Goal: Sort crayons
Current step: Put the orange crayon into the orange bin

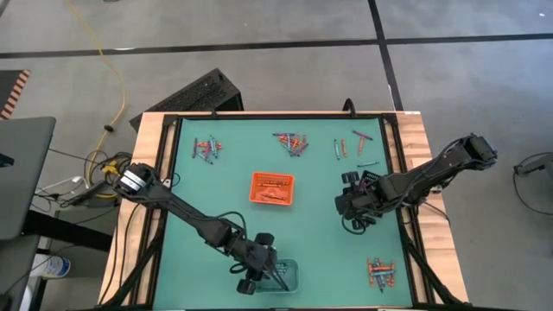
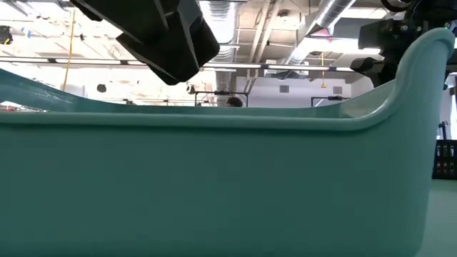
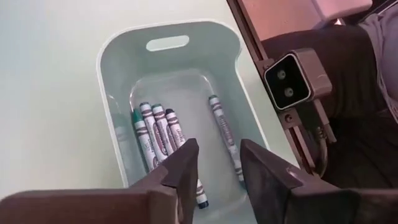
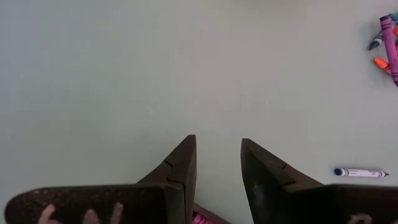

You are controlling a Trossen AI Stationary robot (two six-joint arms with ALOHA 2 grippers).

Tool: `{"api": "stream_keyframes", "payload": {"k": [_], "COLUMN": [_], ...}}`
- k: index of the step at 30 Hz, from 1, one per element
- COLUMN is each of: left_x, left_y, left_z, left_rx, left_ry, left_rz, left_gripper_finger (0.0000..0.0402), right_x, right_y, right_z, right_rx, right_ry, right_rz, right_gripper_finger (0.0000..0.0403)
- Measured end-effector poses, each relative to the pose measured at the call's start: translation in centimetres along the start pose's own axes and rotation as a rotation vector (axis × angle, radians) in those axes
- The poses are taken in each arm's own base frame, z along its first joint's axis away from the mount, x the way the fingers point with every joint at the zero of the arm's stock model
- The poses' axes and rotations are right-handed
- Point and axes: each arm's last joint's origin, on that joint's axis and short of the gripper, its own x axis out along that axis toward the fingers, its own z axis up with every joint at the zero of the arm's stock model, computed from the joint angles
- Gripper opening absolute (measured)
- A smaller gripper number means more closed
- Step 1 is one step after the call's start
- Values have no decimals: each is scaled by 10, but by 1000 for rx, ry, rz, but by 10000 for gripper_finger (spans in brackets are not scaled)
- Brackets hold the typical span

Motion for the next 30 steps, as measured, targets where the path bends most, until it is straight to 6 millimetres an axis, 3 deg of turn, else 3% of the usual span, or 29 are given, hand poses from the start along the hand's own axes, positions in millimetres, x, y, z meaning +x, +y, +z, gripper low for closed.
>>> {"api": "stream_keyframes", "payload": {"k": [5, 10, 15, 18, 22, 25, 30], "left_x": [-20, -71, -127, -146, -151, -143, -122], "left_y": [-1, -14, -28, -28, -25, -20, -11], "left_z": [1, 7, -5, -23, -52, -76, -106], "left_rx": [-2, 79, 159, 127, 49, 11, -3], "left_ry": [39, 7, 1, -1, -18, -35, -101], "left_rz": [62, 286, 603, 675, 664, 644, 574], "left_gripper_finger": [113, 113, 114, 114, 114, 114, 114], "right_x": [0, 2, 11, 18, 27, 30, 30], "right_y": [-3, -17, -53, -83, -122, -148, -177], "right_z": [0, 3, 5, -1, -18, -36, -63], "right_rx": [101, 194, 300, 441, 635, 767, 915], "right_ry": [-9, -48, -37, -9, 31, 51, 90], "right_rz": [-89, -288, -366, -398, -325, -267, -310], "right_gripper_finger": [118, 118, 118, 118, 118, 118, 118]}}
